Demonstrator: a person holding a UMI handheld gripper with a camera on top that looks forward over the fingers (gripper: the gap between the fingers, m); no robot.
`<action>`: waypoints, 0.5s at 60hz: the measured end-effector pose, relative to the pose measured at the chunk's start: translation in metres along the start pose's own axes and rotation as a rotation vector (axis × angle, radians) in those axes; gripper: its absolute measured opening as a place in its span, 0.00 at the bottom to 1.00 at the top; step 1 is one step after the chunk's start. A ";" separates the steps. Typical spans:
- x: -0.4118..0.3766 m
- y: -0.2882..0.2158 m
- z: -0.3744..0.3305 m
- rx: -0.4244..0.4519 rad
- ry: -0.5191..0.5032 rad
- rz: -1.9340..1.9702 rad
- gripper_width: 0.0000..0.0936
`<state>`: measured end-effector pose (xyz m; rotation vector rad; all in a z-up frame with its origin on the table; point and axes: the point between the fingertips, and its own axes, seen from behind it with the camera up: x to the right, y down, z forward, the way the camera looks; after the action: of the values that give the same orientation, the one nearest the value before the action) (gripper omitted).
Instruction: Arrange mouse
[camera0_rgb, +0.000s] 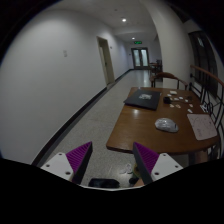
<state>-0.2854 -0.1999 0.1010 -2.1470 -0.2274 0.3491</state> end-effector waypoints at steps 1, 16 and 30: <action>-0.001 0.000 0.000 -0.001 -0.005 -0.005 0.89; 0.032 0.003 0.019 0.011 0.038 -0.050 0.88; 0.157 0.009 0.045 0.013 0.170 -0.109 0.87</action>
<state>-0.1522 -0.1239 0.0441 -2.1277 -0.2433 0.1045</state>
